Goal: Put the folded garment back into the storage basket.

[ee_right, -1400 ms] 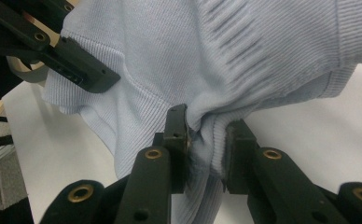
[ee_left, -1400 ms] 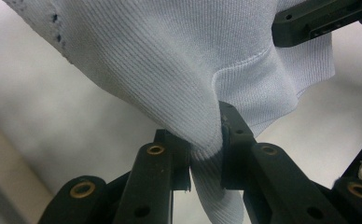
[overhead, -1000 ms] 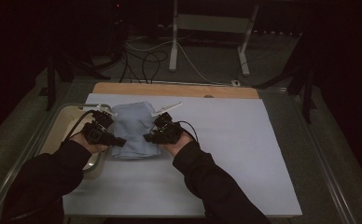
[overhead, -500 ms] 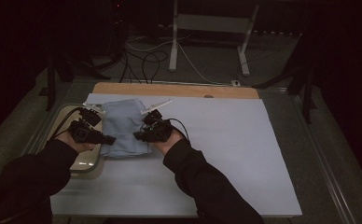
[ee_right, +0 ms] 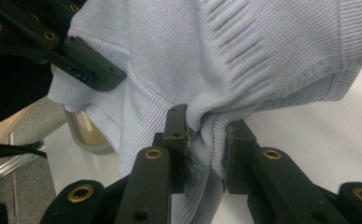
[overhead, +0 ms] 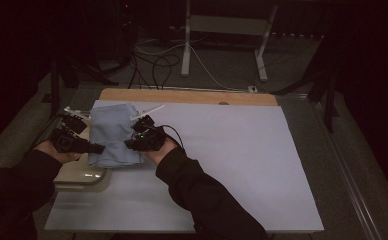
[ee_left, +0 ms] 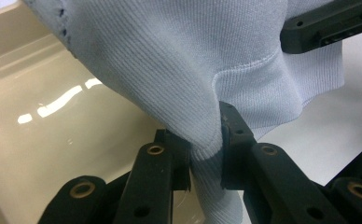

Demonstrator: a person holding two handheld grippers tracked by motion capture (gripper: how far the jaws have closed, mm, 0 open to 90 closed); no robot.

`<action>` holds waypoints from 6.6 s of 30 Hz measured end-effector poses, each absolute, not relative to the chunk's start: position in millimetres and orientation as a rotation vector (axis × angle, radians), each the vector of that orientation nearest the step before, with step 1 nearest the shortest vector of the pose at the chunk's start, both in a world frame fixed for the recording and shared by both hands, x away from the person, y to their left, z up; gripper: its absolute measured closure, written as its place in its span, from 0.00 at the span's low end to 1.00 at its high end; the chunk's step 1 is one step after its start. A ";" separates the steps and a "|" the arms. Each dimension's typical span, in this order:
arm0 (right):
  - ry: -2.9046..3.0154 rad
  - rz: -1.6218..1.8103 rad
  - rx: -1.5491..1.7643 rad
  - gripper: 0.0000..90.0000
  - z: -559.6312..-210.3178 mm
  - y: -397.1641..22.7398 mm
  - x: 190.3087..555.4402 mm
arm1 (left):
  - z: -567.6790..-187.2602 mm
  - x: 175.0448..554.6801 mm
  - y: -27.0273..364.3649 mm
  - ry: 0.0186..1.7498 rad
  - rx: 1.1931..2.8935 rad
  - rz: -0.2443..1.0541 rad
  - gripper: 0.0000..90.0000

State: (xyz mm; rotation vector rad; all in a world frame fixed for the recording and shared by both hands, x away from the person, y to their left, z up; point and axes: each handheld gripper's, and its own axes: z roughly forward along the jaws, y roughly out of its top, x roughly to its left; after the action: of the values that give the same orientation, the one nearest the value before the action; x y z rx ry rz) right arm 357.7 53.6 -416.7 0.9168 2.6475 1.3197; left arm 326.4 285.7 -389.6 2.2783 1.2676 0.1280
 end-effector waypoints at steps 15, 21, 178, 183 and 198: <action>2.636 1.329 0.887 0.84 -410.9 95.7 352.8 | -388.9 324.3 321.9 1.340 2.249 0.185 0.86; 2.625 1.324 0.869 0.84 -411.1 114.1 348.2 | -390.1 323.8 337.0 1.355 2.253 0.208 0.86; 2.537 1.257 0.624 0.09 -444.9 63.3 357.4 | -398.7 353.7 270.2 1.210 2.341 0.362 0.00; 2.518 1.231 0.620 0.09 -448.8 43.4 358.9 | -399.5 355.5 249.3 1.137 2.365 0.359 0.00; 2.521 1.216 0.635 0.09 -457.5 -0.4 362.3 | -403.4 355.9 208.5 1.005 2.402 0.339 0.00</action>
State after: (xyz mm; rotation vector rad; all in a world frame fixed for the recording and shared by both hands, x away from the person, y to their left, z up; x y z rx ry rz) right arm 362.3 -0.4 -457.5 0.6350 2.5213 1.2157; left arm 355.9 208.5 -403.4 2.4019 1.0054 0.3391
